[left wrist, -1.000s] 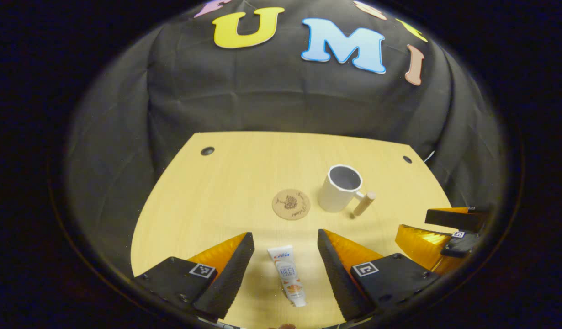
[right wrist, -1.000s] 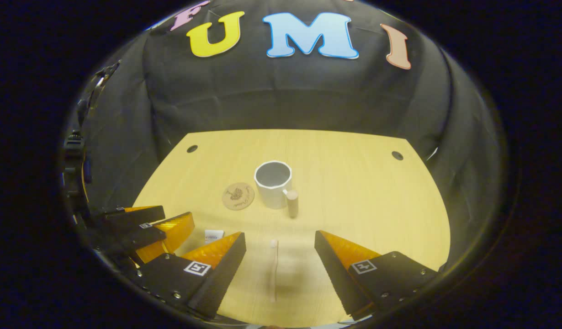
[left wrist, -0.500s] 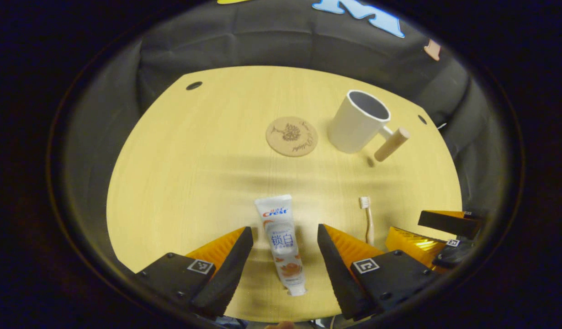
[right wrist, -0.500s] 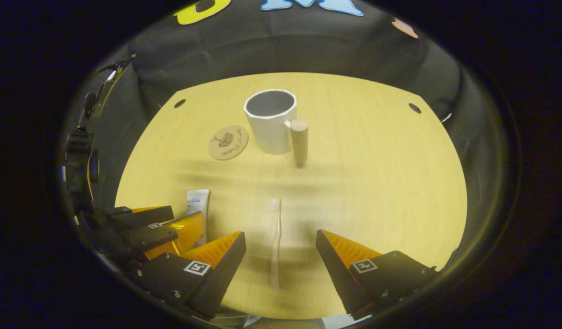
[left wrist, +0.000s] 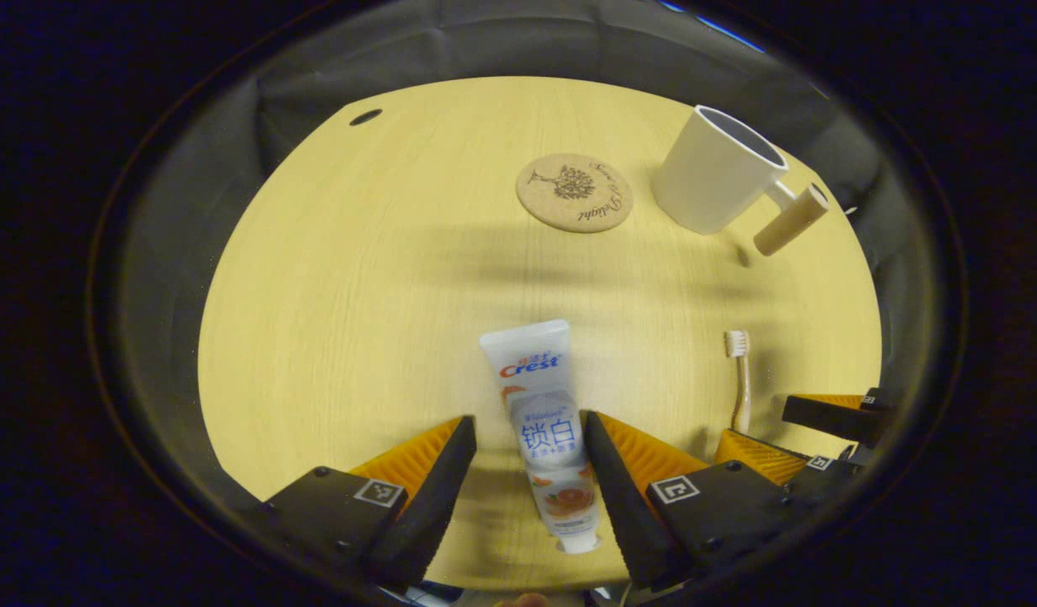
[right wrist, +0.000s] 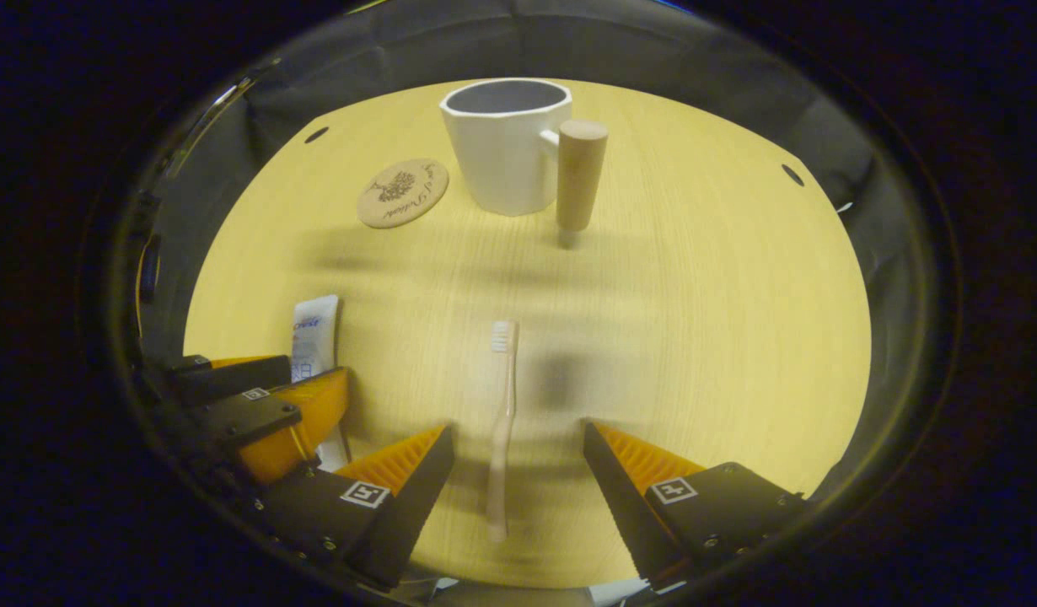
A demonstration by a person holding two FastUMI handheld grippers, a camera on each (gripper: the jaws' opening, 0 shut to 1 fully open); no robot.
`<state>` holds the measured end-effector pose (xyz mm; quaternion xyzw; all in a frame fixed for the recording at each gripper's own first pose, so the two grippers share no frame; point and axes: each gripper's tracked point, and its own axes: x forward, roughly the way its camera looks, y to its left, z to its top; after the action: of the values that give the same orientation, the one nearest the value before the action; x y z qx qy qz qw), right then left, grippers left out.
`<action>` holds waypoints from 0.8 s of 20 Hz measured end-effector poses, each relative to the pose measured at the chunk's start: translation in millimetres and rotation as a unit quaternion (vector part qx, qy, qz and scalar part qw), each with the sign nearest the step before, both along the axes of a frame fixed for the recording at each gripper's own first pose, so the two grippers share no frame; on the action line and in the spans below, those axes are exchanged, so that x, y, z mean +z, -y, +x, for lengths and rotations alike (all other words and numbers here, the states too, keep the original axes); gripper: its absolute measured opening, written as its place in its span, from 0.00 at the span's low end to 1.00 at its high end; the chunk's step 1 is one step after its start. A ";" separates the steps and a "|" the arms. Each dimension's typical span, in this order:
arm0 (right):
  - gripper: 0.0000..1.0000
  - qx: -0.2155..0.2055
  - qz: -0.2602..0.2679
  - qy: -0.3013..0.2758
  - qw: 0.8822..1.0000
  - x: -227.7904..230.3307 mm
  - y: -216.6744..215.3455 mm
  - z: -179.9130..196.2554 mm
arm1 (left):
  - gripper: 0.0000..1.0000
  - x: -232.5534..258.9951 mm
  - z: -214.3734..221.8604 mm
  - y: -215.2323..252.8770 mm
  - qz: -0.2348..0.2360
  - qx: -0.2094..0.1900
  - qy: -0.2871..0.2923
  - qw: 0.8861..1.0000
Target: Put the toothbrush and toothpaste on the desktop into the cup, then pick up the cup and place it on the coaster on the desktop.
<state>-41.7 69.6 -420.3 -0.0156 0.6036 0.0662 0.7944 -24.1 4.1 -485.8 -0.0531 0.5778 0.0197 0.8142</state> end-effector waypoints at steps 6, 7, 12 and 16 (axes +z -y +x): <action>0.94 0.009 -0.017 0.000 1.000 -6.1 -0.5 3.1 | 0.92 -0.5 3.2 1.1 0.002 0.013 0.006 1.000; 0.92 0.007 -0.017 0.000 1.000 -6.9 -0.5 2.4 | 0.92 -0.7 3.6 1.4 0.002 0.014 0.006 1.000; 0.67 0.002 -0.020 -0.014 1.000 -7.0 2.1 -0.8 | 0.91 -0.1 4.0 3.1 0.003 0.007 0.003 1.000; 0.52 0.002 -0.024 -0.034 0.999 -7.0 4.5 -6.0 | 0.77 -0.7 3.6 6.1 0.003 -0.008 -0.004 1.000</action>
<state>-47.6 65.1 -427.3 -0.0337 0.6314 0.0536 0.7729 -20.6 -2.1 -486.5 -0.0465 0.5810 0.0154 0.8124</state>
